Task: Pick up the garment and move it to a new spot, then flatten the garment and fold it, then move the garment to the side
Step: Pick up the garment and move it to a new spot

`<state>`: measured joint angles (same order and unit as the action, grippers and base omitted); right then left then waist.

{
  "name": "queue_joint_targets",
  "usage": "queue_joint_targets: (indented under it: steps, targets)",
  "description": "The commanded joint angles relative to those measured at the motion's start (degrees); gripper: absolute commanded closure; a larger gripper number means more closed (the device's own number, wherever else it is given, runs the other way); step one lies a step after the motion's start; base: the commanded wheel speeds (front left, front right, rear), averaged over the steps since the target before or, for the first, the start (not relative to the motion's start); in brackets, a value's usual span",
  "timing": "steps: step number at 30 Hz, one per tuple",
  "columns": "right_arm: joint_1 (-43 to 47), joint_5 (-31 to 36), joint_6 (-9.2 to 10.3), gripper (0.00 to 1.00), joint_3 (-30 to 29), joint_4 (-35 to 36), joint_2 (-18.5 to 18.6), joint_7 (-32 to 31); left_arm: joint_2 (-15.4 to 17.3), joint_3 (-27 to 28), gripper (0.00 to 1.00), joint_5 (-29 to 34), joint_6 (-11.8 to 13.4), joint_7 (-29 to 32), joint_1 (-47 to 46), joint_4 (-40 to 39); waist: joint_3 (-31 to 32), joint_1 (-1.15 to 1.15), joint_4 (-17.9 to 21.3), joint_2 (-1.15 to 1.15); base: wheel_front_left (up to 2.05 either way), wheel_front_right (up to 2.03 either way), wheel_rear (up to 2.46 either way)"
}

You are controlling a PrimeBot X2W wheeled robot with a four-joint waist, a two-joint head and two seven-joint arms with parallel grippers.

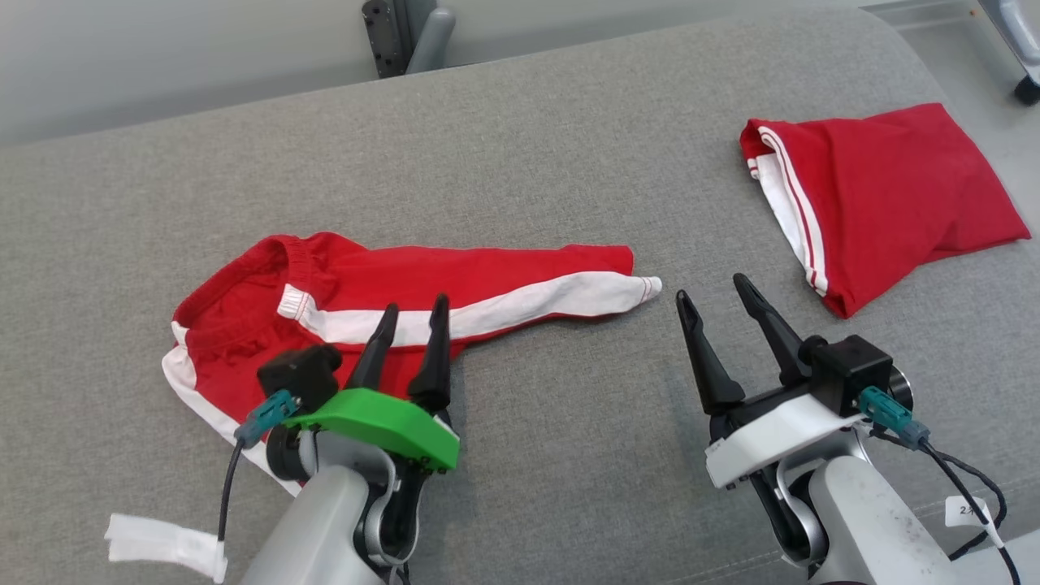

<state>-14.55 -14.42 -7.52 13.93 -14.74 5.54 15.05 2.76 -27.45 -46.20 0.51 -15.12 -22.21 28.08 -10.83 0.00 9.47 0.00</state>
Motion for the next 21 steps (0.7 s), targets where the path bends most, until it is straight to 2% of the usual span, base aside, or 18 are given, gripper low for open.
queue_joint_targets:
  steps: [1, 3, 11, 17, 21]
  targets:
    - [1.33, 0.27, 0.07, 0.00, -0.17, -0.25, -0.27, 0.15, 0.28, 2.57, 0.00, 3.19, 0.17, 0.01, 2.48, -0.21, 3.38, 0.00, -2.72, 0.00, 0.00, 0.00, 0.00]
    - [1.72, 0.31, 0.07, 0.00, -0.24, -0.36, -0.33, 0.14, 0.28, 4.45, 0.00, 5.55, 0.18, 0.01, 3.80, -0.55, 4.16, 0.00, -3.12, 0.00, 0.00, 0.00, 0.00]
    - [5.17, 0.86, 0.07, 0.00, -1.20, -1.12, -1.06, 0.14, 0.25, 19.09, 0.00, 21.62, -0.71, 0.01, 14.93, -5.20, 9.12, 0.00, -5.21, 0.00, 0.00, 0.00, 0.00]
    - [7.07, 1.07, 0.07, 0.00, -2.20, -1.62, -1.34, 0.14, 0.23, 26.23, 0.00, 28.37, -1.67, 0.01, 20.72, -8.73, 10.67, 0.00, -5.73, 0.00, 0.00, 0.00, 0.00]
    - [8.48, 1.20, 0.07, 0.00, -2.92, -2.15, -1.63, 0.14, 0.24, 29.39, 0.00, 31.27, -1.44, 0.01, 23.67, -10.47, 11.80, 0.00, -5.56, 0.00, 0.00, 0.00, 0.00]
